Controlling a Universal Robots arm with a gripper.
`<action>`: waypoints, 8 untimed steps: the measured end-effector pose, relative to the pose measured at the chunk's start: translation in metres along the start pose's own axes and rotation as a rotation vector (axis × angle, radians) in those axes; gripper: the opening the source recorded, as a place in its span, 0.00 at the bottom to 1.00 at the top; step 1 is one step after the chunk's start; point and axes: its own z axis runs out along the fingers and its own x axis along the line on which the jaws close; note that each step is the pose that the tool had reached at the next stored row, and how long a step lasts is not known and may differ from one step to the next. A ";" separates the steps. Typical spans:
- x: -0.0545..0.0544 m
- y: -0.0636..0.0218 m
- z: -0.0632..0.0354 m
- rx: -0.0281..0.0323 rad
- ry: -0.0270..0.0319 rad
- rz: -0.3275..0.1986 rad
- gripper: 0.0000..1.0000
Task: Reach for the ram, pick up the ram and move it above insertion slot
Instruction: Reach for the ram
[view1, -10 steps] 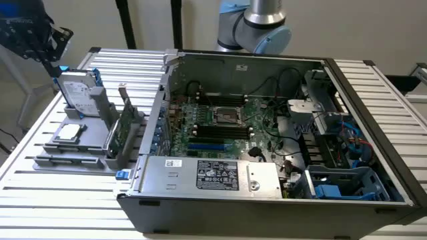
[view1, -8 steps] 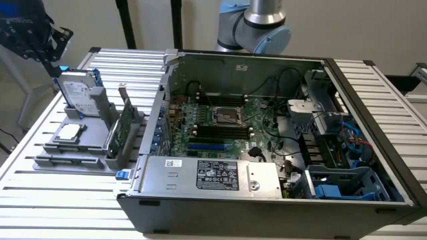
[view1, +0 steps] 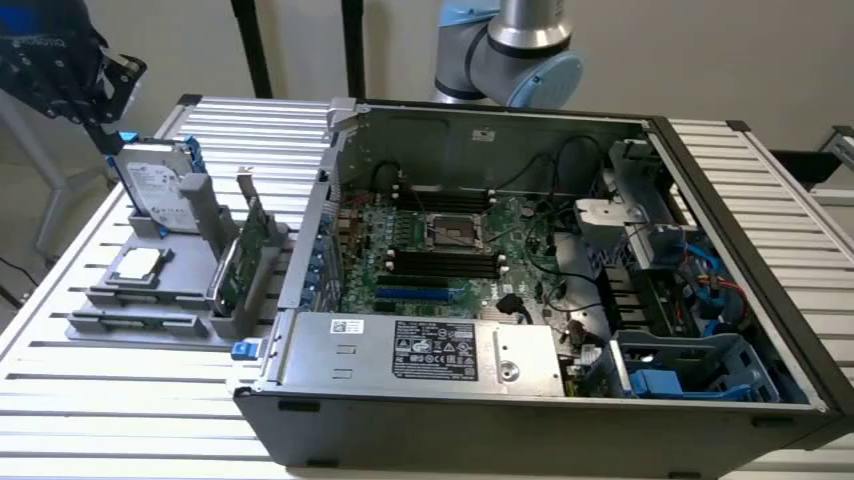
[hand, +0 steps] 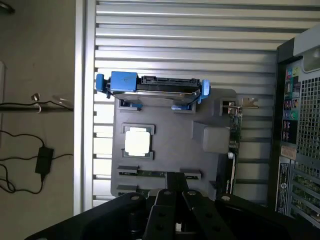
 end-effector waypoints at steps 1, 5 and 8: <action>0.000 0.0000 0.0000 0.0000 0.0000 0.000 0.11; 0.000 -0.0027 0.0004 0.0000 0.0001 0.000 0.11; 0.000 -0.0125 0.0004 0.0000 0.0000 0.000 0.11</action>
